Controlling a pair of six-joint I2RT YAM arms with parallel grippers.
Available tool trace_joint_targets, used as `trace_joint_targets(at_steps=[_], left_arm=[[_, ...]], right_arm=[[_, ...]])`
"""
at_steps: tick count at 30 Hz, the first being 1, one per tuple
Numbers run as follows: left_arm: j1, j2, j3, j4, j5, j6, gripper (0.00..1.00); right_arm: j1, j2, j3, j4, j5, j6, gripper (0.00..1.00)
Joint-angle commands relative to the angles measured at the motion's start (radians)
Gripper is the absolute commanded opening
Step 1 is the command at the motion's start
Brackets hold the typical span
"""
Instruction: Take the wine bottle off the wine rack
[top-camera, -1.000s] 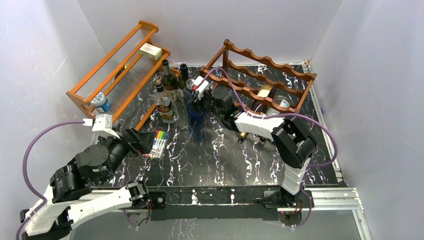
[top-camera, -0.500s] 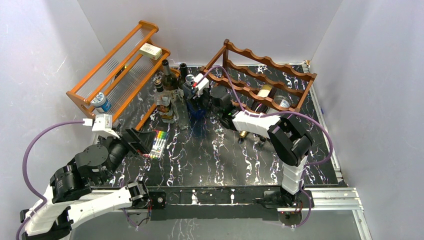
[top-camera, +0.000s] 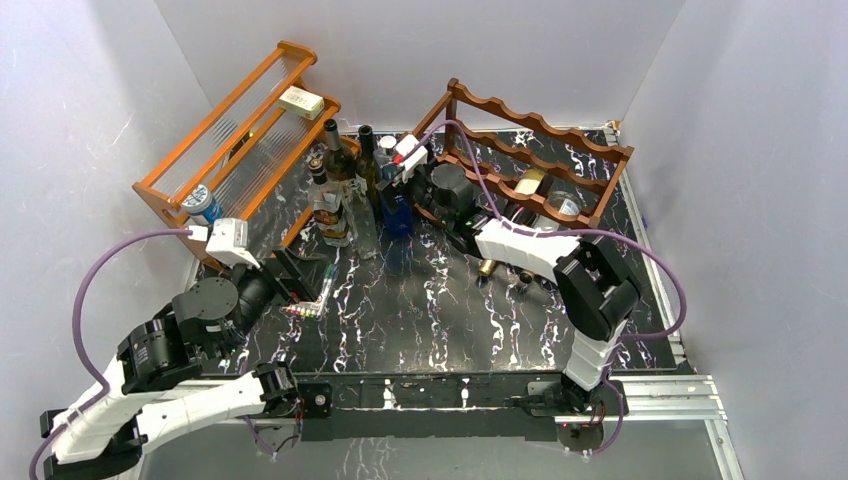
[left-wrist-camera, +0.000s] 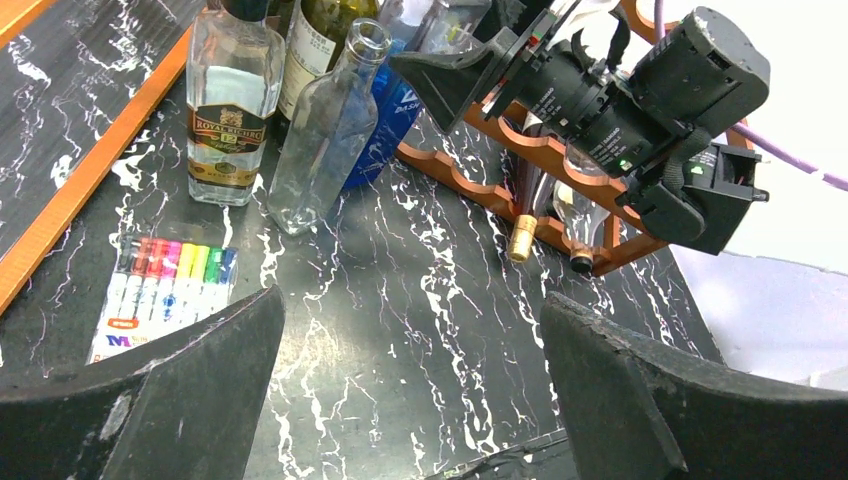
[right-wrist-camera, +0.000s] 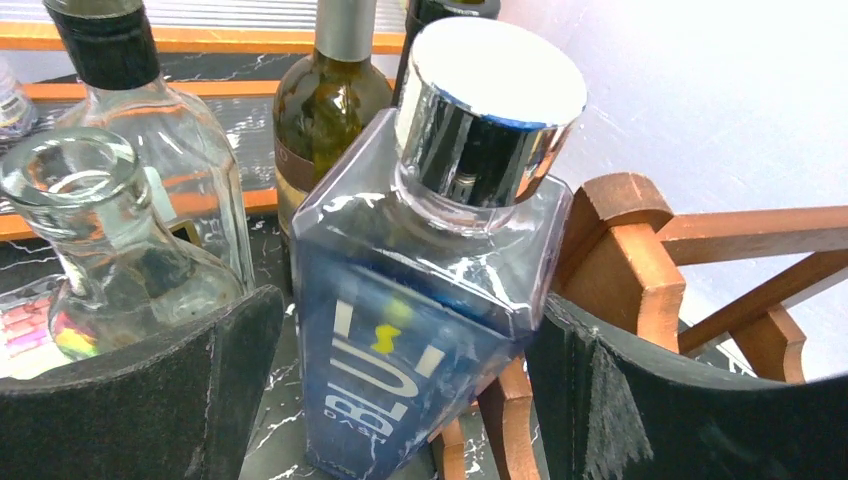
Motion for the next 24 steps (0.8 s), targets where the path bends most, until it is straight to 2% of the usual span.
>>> trace_joint_targets(at_steps=[1, 8, 11, 14, 18, 24], left_arm=[[0.005, 0.017, 0.002, 0.025, 0.017, 0.008, 0.98], [0.005, 0.015, -0.002, 0.027, 0.000, 0.014, 0.98], [0.005, 0.013, -0.017, 0.043, -0.014, 0.032, 0.98], [0.005, 0.013, -0.044, 0.080, -0.013, 0.064, 0.98], [0.005, 0.019, -0.095, 0.144, -0.010, 0.105, 0.98], [0.005, 0.044, -0.164, 0.209, 0.017, 0.123, 0.98]], right_arm=[[0.002, -0.095, 0.039, 0.040, -0.020, -0.005, 0.98], [0.003, -0.302, 0.051, -0.192, -0.184, -0.054, 0.98], [0.003, -0.449, -0.005, -0.341, -0.300, -0.198, 0.98], [0.002, -0.642, -0.126, -0.585, -0.376, -0.416, 0.98], [0.003, -0.846, -0.239, -0.954, -0.363, -0.678, 0.98], [0.004, -1.018, -0.322, -1.322, -0.205, -0.831, 0.98]])
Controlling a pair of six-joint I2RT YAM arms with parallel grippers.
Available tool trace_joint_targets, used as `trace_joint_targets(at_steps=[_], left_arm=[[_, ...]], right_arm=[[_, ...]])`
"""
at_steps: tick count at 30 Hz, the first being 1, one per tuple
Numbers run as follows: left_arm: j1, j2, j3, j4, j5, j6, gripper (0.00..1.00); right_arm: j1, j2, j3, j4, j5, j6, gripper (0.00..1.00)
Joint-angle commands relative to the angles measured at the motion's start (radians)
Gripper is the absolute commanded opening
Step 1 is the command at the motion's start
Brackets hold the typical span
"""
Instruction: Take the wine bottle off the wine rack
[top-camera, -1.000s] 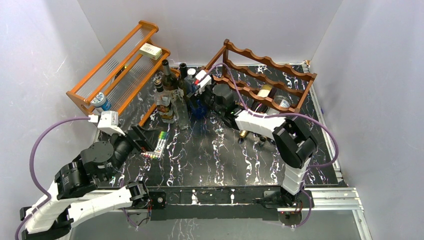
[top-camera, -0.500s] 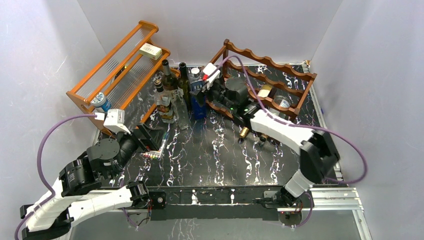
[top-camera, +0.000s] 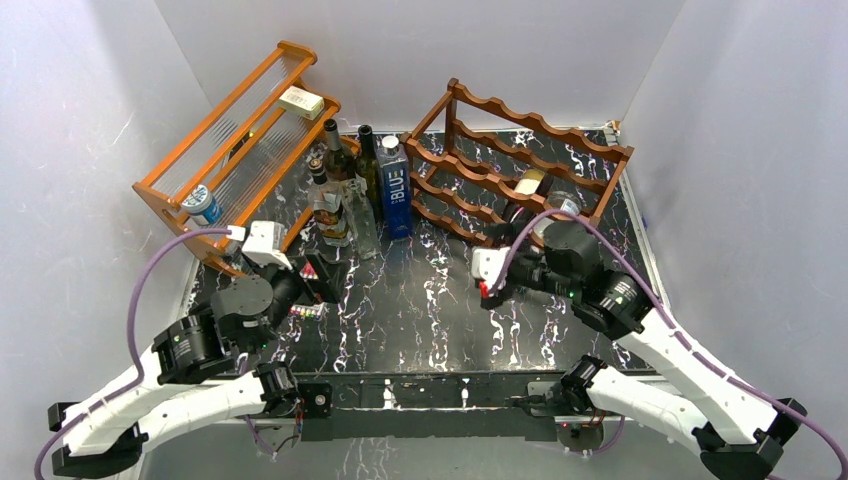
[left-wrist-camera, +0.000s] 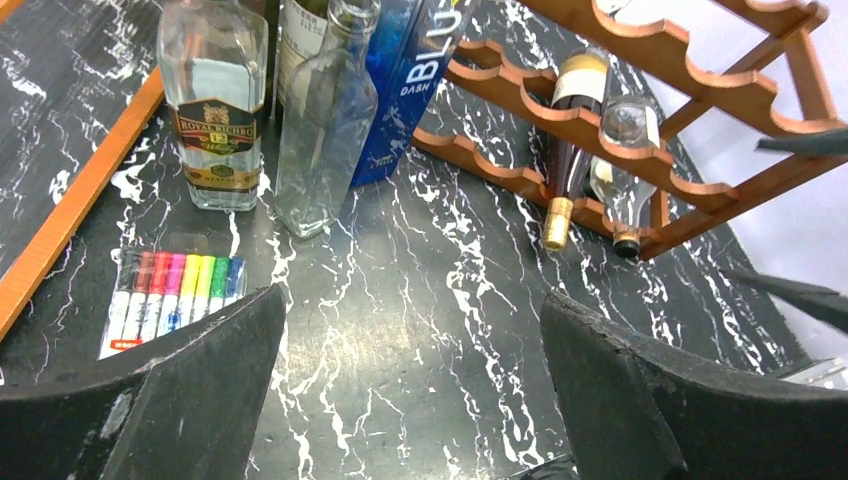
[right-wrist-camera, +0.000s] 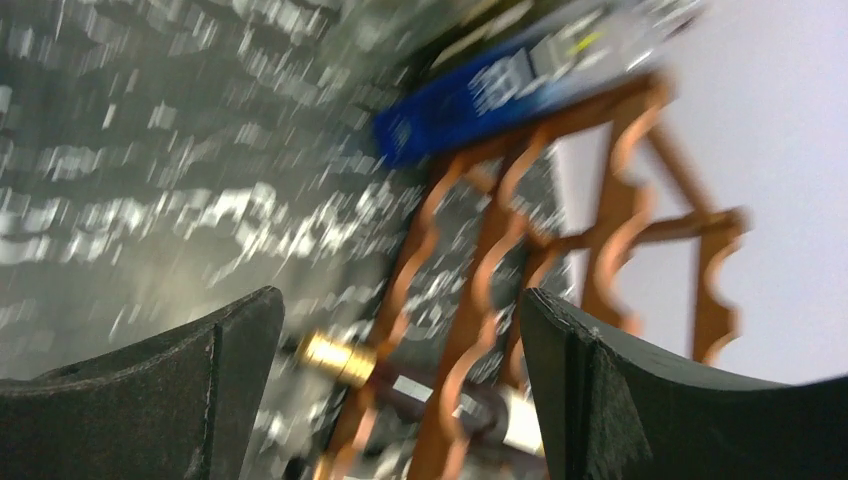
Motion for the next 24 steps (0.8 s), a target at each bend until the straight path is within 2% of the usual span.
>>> trace_joint_targets(at_steps=[1, 6, 11, 16, 24], left_arm=[[0.005, 0.024, -0.040, 0.075, 0.019, 0.031, 0.98], [0.005, 0.034, -0.085, 0.113, 0.074, 0.009, 0.98], [0.005, 0.038, -0.105, 0.111, 0.122, -0.006, 0.98], [0.005, -0.002, -0.123, 0.091, 0.123, -0.023, 0.98], [0.005, -0.092, -0.148, 0.046, 0.098, -0.040, 0.98]], right_arm=[[0.001, -0.052, -0.045, -0.397, 0.128, -0.217, 0.98], [0.001, -0.030, -0.099, -0.442, 0.252, -0.355, 0.96], [0.001, 0.114, -0.130, -0.380, 0.322, -0.513, 0.89], [0.001, 0.281, -0.158, -0.281, 0.369, -0.623, 0.81], [0.001, 0.455, -0.201, -0.062, 0.429, -0.731, 0.81]])
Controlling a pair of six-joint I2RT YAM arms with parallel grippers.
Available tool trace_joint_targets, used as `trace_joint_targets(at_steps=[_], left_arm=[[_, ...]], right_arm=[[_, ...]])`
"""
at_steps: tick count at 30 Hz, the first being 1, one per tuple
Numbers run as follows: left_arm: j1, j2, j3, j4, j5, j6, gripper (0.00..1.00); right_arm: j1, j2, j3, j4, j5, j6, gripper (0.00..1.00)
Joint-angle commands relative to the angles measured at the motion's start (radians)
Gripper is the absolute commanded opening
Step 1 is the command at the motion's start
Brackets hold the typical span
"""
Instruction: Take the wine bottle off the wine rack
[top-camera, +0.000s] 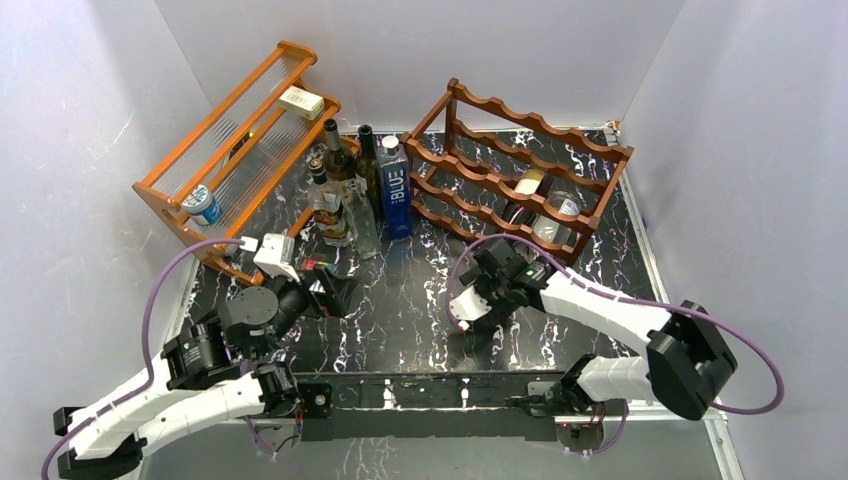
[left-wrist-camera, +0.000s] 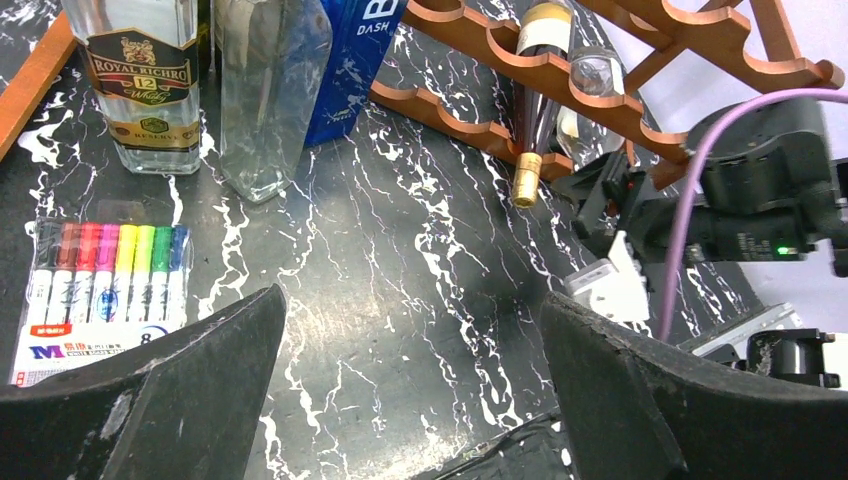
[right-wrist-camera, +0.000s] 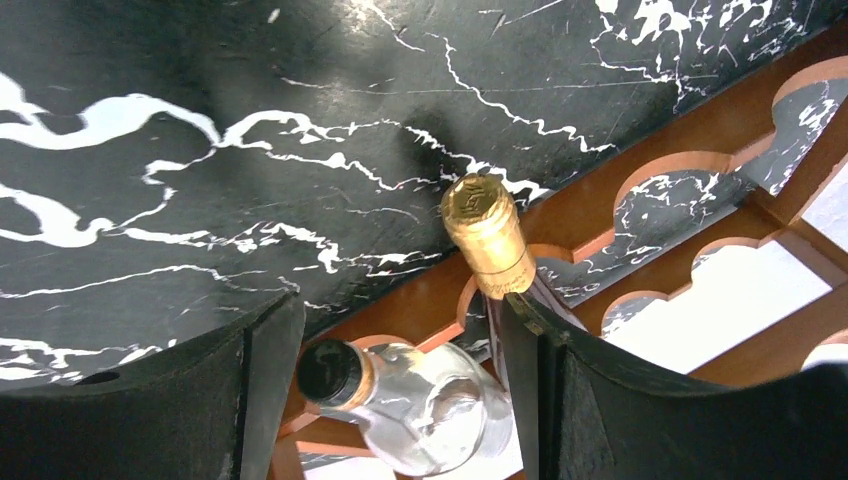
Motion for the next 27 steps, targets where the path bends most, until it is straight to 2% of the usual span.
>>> trace_joint_targets(at_steps=[1, 5, 9, 12, 21, 27], left_arm=[[0.005, -0.037, 0.002, -0.038, -0.020, -0.003, 0.98], [0.004, -0.045, 0.018, -0.058, -0.039, 0.018, 0.98], [0.005, -0.043, 0.031, -0.067, -0.043, 0.035, 0.98], [0.005, -0.044, 0.031, -0.077, -0.046, 0.028, 0.98], [0.006, -0.057, 0.027, -0.078, -0.034, 0.013, 0.98], [0.005, -0.050, 0.033, -0.071, -0.027, 0.011, 0.98]], right_arm=[[0.000, 0.058, -0.004, 0.176, 0.057, -0.124, 0.81], [-0.013, 0.144, -0.006, 0.252, 0.081, -0.161, 0.80], [-0.022, 0.239, 0.012, 0.307, 0.126, -0.173, 0.71], [-0.033, 0.285, 0.007, 0.377, 0.162, -0.202, 0.68], [-0.042, 0.322, 0.011, 0.388, 0.141, -0.213, 0.62], [-0.036, 0.320, 0.012, 0.375, 0.113, -0.217, 0.53]])
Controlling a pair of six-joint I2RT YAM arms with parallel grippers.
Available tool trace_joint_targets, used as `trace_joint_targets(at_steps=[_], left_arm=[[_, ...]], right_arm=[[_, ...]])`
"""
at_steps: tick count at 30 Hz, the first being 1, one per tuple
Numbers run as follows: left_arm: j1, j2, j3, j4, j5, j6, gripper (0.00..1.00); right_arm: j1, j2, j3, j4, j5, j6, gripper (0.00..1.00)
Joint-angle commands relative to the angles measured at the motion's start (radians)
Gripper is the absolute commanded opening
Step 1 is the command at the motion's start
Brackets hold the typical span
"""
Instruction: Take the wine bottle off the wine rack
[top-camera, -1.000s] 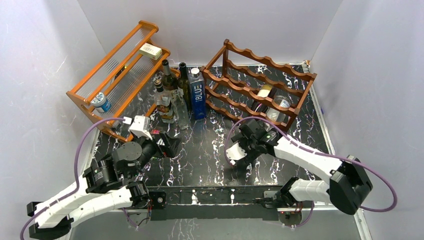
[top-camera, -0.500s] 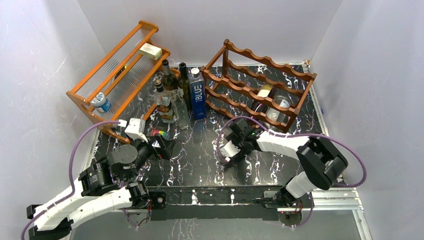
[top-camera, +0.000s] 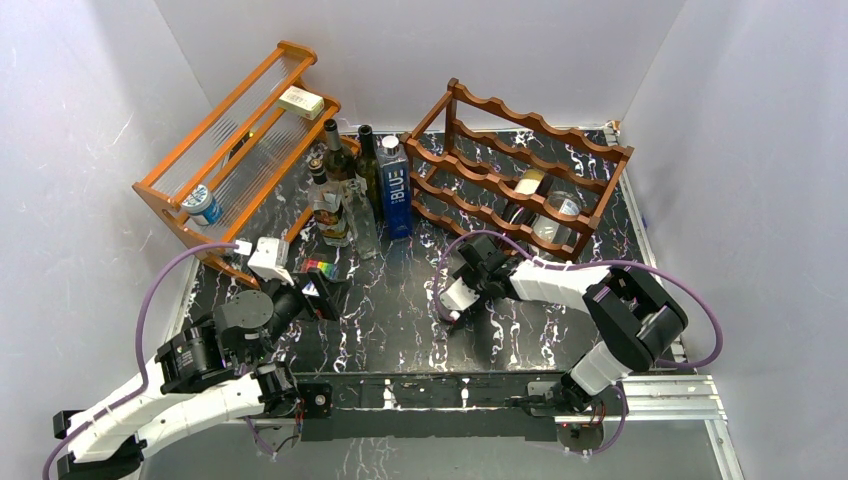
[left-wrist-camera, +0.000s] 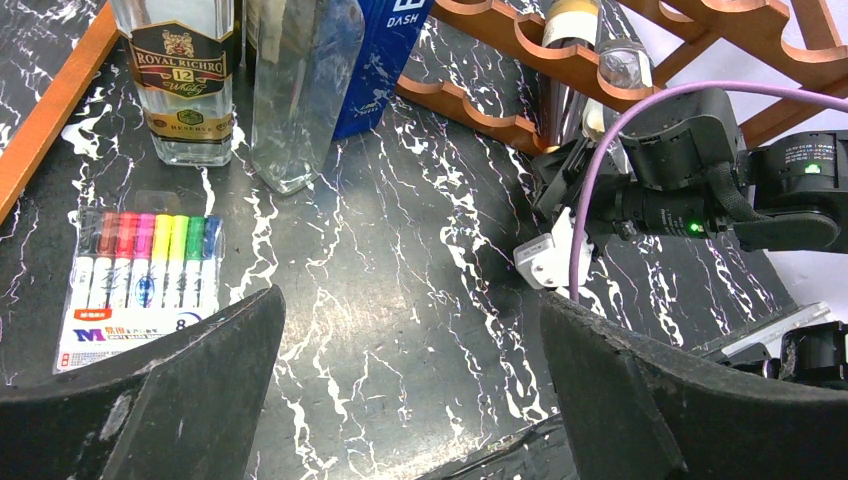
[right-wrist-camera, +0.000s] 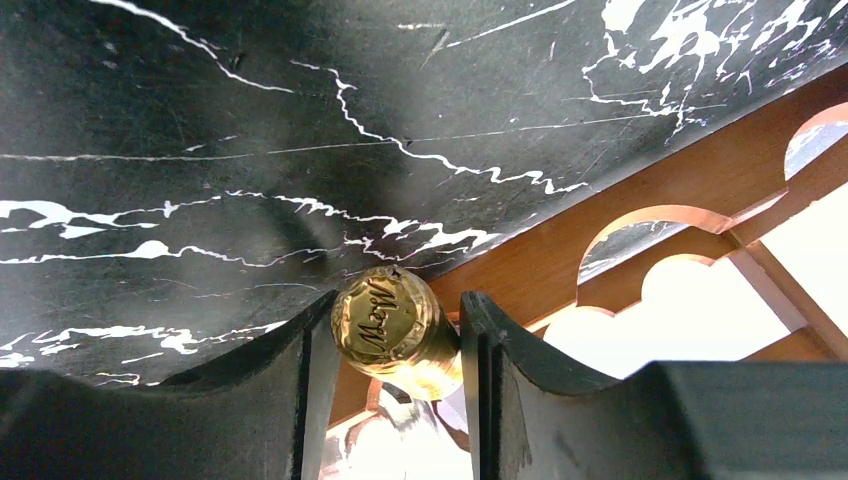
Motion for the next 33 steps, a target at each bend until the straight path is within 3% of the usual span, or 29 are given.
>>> trace_joint_targets(at_steps=[1, 10, 16, 21, 28, 33], left_arm=[[0.005, 0.001, 0.033, 0.001, 0.002, -0.002, 0.98], [0.005, 0.033, 0.034, 0.027, 0.027, -0.009, 0.98], [0.005, 0.111, 0.049, 0.070, 0.060, 0.004, 0.98], [0.005, 0.206, 0.080, 0.201, 0.134, 0.061, 0.98], [0.005, 0.447, 0.206, 0.356, 0.203, 0.185, 0.98], [0.018, 0.616, 0.329, 0.411, 0.263, 0.235, 0.87]], right_arm=[[0.005, 0.000, 0.019, 0.009, -0.029, -0.030, 0.51], [0.052, 0.010, 0.020, -0.025, -0.060, 0.006, 0.29], [0.108, 0.031, 0.030, -0.030, -0.045, 0.054, 0.28], [0.124, 0.031, 0.017, -0.028, -0.053, 0.097, 0.26], [0.158, 0.007, -0.003, -0.025, -0.059, 0.128, 0.23], [0.212, -0.024, -0.024, -0.028, -0.058, 0.163, 0.23]])
